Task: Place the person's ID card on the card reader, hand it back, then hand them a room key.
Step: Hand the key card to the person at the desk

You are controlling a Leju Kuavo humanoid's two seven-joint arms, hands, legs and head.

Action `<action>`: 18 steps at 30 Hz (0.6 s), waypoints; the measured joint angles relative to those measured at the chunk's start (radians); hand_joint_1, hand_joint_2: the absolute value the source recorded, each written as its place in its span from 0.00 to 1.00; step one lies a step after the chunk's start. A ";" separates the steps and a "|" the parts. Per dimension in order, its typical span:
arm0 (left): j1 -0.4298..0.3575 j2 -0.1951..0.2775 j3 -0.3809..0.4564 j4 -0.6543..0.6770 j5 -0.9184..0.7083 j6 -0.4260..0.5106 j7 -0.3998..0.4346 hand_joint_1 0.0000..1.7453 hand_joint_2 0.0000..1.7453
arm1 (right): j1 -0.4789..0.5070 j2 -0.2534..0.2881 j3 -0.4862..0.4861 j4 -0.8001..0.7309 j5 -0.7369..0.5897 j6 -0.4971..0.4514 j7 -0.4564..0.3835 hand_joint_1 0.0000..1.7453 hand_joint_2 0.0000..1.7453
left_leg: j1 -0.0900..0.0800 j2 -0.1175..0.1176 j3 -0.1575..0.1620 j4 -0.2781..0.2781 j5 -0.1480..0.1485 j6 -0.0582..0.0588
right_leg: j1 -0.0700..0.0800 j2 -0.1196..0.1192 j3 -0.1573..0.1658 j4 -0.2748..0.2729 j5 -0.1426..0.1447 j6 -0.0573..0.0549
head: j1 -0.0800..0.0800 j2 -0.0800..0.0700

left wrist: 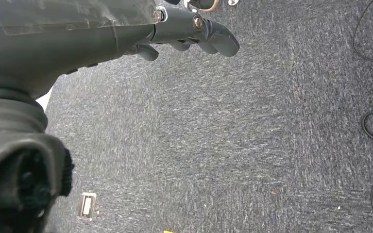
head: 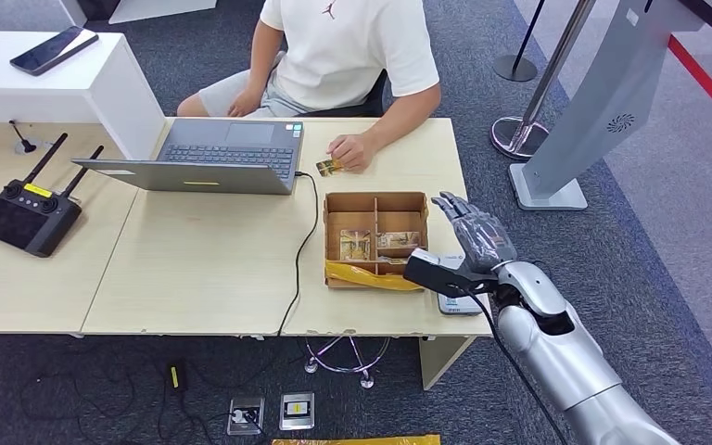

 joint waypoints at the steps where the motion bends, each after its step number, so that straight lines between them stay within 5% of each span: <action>1: 0.000 -0.001 0.000 0.000 0.000 0.000 0.000 0.00 0.00 | -0.005 0.007 0.000 0.008 0.003 -0.004 -0.005 0.00 1.00 | 0.000 0.000 0.000 0.000 0.000 0.000 | 0.000 0.000 0.000 0.000 0.000 0.000 | 0.000 0.000; 18: 0.000 -0.013 -0.004 0.000 -0.007 -0.001 0.001 0.00 0.00 | -0.030 0.059 0.005 0.105 0.008 -0.025 -0.024 0.00 1.00 | 0.000 0.000 0.000 0.000 0.000 0.000 | 0.000 0.000 0.000 0.000 0.000 0.000 | 0.000 0.000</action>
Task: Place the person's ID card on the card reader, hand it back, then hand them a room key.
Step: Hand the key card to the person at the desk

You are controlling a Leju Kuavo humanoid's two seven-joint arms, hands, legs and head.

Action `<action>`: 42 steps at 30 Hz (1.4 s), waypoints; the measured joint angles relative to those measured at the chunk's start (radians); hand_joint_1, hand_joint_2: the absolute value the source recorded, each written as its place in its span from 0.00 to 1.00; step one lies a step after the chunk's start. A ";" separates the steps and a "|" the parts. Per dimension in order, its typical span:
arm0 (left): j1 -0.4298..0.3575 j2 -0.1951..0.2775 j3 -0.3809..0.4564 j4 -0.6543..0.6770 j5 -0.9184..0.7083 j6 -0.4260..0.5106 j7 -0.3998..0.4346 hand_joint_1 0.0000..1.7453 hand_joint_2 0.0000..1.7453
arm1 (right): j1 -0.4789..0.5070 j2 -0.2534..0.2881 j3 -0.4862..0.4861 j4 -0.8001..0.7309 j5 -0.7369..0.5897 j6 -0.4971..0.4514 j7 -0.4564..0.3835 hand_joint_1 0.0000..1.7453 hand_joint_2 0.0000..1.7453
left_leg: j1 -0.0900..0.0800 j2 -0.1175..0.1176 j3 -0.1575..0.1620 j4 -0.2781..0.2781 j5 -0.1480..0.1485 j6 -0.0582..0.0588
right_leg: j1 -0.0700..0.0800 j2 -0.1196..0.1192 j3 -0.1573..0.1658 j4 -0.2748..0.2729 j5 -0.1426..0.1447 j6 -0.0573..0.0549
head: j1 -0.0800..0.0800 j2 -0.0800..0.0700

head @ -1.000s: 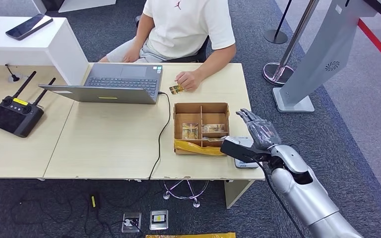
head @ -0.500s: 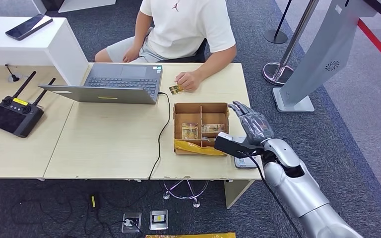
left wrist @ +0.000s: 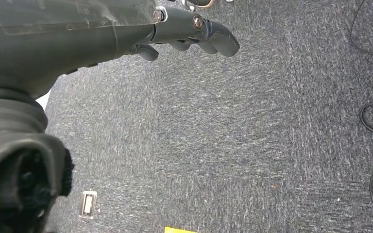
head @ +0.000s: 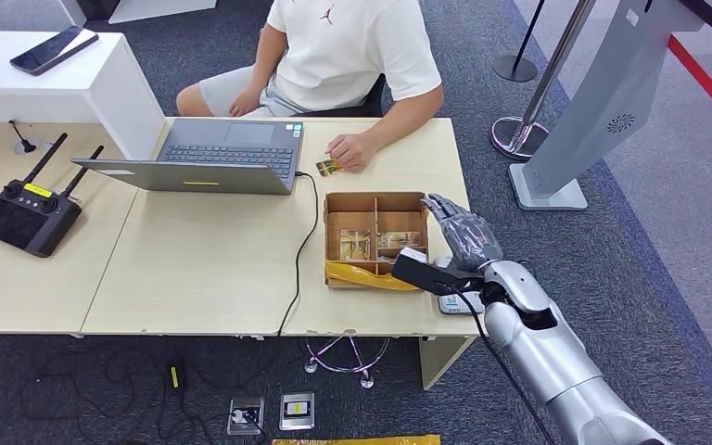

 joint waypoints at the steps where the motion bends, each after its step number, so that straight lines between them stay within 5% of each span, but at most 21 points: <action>1: 0.000 0.000 0.000 0.000 0.000 0.000 0.000 0.00 0.00 | 0.000 0.000 0.000 0.003 0.000 0.000 0.000 0.00 1.00 | 0.000 0.000 0.000 0.000 0.000 0.000 | 0.000 0.000 0.000 0.000 0.000 0.000 | 0.000 0.000; 42: -0.014 -0.008 -0.017 0.000 -0.017 -0.001 0.000 0.00 0.00 | 0.023 0.037 -0.005 0.032 0.008 0.017 -0.009 0.00 1.00 | 0.000 0.000 0.000 0.000 0.000 0.000 | 0.000 0.000 0.000 0.000 0.000 0.000 | 0.000 0.000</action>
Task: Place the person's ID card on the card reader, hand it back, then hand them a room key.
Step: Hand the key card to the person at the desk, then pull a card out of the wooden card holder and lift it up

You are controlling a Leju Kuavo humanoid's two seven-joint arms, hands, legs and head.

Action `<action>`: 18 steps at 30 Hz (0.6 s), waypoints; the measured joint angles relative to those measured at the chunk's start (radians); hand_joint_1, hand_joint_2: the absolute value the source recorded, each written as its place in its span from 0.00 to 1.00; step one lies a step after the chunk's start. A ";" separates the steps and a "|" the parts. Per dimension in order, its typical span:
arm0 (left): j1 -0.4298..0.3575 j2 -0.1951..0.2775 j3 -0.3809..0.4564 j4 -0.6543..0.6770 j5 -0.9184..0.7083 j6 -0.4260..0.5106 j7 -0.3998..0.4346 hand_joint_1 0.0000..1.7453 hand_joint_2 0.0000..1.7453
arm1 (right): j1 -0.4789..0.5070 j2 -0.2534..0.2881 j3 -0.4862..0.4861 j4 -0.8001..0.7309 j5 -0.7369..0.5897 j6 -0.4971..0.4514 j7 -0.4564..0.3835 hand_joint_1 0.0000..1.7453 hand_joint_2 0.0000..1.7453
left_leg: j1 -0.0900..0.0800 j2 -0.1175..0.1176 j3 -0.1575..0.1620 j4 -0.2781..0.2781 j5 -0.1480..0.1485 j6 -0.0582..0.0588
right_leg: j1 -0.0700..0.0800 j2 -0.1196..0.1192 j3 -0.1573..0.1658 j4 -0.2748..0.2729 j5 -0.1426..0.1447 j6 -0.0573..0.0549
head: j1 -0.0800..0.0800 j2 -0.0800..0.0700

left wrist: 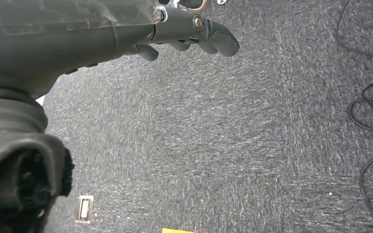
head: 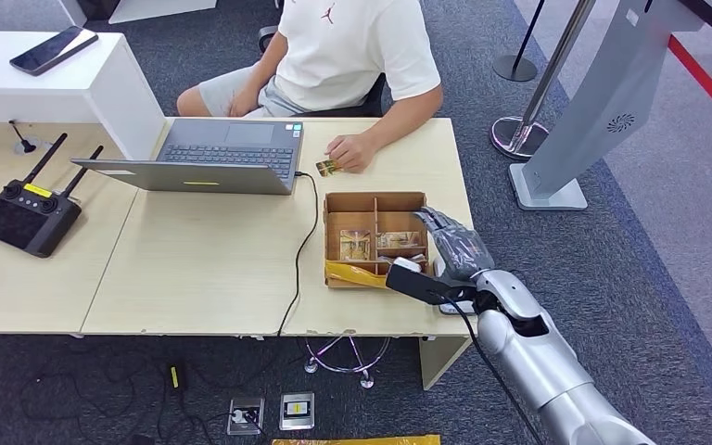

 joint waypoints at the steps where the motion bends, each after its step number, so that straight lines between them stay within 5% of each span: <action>1: -0.001 0.000 -0.001 0.000 -0.001 0.000 0.000 0.00 0.00 | 0.002 0.000 0.000 0.000 -0.001 0.000 0.002 0.00 1.00 | 0.000 0.000 0.000 0.000 0.000 0.000 | 0.000 0.000 0.000 0.000 0.000 0.000 | 0.000 0.000; 18: -0.016 0.000 -0.005 0.000 -0.009 -0.010 0.008 0.00 0.00 | 0.005 0.009 0.012 0.002 -0.025 -0.021 0.008 0.00 1.00 | 0.000 0.000 0.000 0.000 0.000 0.000 | 0.000 0.001 0.000 0.000 0.000 0.000 | 0.000 0.000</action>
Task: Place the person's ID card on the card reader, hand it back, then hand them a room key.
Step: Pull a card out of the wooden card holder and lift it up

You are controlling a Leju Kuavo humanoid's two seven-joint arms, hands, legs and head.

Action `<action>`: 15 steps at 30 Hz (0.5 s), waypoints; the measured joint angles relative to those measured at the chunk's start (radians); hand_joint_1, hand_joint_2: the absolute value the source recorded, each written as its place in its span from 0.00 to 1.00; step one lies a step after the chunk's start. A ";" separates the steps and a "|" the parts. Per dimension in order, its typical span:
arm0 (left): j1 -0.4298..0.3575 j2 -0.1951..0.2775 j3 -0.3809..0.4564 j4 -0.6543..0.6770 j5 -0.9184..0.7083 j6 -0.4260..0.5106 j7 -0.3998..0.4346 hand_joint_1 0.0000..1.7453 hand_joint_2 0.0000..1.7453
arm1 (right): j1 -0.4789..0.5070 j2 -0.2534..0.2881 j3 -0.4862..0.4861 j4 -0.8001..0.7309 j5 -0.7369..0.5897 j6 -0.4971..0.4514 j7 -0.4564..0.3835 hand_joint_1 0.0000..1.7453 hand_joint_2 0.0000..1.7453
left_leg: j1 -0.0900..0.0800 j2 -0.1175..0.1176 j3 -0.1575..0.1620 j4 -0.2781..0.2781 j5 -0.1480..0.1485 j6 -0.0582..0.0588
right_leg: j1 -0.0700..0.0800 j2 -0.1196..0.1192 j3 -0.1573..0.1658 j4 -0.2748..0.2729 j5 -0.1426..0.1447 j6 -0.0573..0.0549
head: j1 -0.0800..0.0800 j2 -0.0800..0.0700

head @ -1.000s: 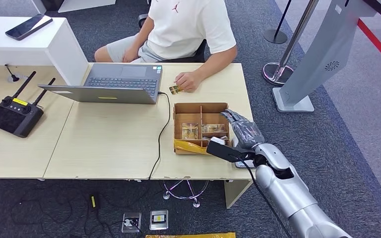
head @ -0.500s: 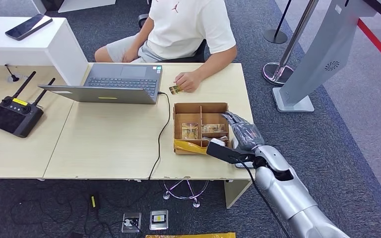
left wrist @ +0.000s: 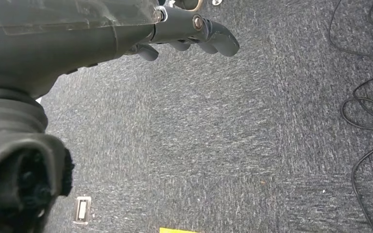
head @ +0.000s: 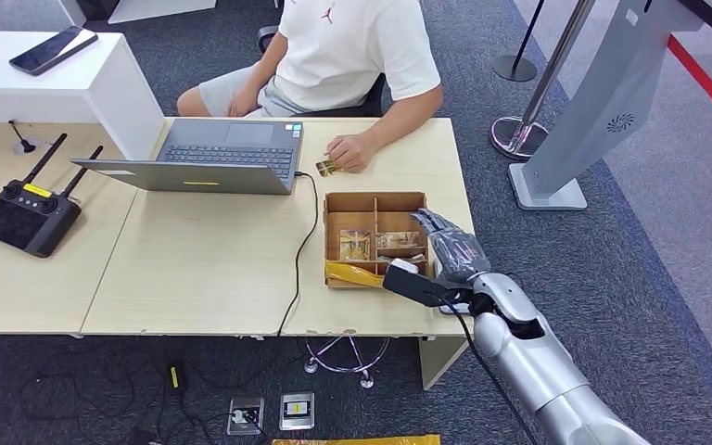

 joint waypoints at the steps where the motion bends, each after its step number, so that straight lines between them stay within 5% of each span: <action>1: -0.001 0.000 -0.002 0.000 -0.001 0.000 0.001 0.00 0.00 | 0.000 0.001 0.000 0.001 -0.001 -0.002 0.000 0.00 1.00 | 0.000 0.000 0.000 0.000 0.000 0.000 | 0.000 0.000 0.000 0.000 0.000 0.000 | 0.000 0.000; 15: -0.005 0.001 -0.008 0.000 -0.002 -0.001 0.004 0.00 0.00 | -0.002 0.003 0.001 0.006 -0.003 -0.010 -0.001 0.00 1.00 | 0.000 0.000 0.000 0.000 0.000 0.000 | 0.000 0.000 0.000 0.000 0.000 0.000 | 0.000 0.000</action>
